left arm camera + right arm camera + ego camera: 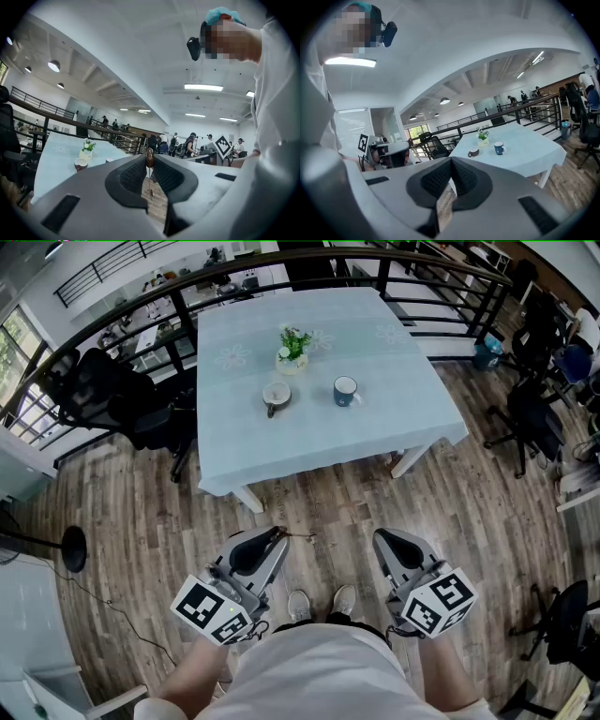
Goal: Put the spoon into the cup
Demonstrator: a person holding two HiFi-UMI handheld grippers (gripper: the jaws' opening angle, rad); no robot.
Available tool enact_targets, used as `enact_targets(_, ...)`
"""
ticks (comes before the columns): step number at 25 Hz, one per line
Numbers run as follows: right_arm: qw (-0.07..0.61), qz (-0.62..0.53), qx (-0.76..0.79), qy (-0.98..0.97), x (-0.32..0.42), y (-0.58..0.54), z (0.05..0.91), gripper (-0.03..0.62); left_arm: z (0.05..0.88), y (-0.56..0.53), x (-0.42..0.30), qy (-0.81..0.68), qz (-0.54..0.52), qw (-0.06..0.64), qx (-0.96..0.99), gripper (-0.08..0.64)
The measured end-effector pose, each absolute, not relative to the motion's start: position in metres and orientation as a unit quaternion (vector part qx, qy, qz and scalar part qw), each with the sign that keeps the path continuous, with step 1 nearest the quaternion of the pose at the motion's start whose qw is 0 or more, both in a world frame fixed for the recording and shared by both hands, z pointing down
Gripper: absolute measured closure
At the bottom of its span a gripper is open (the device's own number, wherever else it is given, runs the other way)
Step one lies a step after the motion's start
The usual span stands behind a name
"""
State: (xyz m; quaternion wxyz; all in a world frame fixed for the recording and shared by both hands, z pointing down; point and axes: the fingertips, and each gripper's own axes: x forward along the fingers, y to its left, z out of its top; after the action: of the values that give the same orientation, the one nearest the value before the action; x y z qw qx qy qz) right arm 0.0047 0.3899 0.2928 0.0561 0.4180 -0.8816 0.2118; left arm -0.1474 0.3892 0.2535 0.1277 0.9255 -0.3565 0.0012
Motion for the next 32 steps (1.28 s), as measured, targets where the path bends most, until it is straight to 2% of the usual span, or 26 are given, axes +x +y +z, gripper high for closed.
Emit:
enact_targets(11, 0.061, 0.221, 0.425, -0.876, 0.026, 0.379, 0.299, 0.569, 0.256, 0.383, -0.128, -0.366, 0.006, 0.126, 0.922, 0.502)
enact_targets(32, 0.053, 0.232, 0.401, -0.885, 0.117, 0.363, 0.310, 0.569, 0.263, 0.374, -0.052, -0.408, 0.017, 0.114, 0.905, 0.502)
